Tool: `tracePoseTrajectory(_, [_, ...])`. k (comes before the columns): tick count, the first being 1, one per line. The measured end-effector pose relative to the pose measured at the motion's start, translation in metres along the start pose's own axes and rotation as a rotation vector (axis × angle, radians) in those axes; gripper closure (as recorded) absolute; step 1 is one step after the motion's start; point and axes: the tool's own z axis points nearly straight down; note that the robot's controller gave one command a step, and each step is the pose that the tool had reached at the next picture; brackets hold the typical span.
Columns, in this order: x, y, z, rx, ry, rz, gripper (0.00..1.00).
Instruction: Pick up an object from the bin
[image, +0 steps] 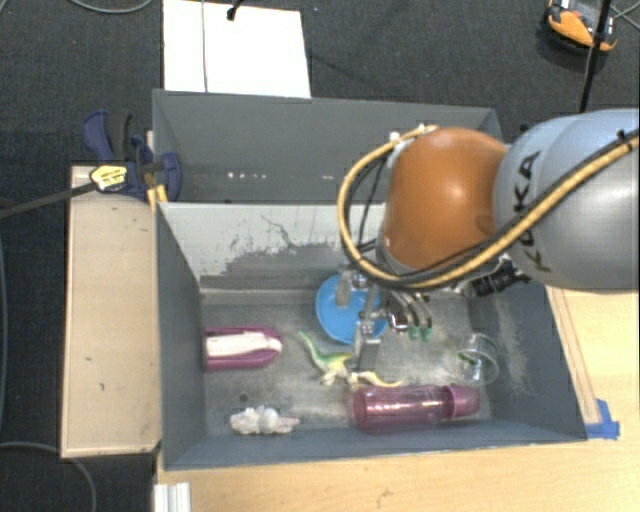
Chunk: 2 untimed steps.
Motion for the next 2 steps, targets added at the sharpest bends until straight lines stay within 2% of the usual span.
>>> tracePoseTrajectory(1, [-0.002, -0.001, -0.005, -0.001, -0.008, 0.003, 0.0])
tracePoseTrajectory(2, [-0.034, -0.017, 0.062, -0.002, -0.011, 0.014, 0.0])
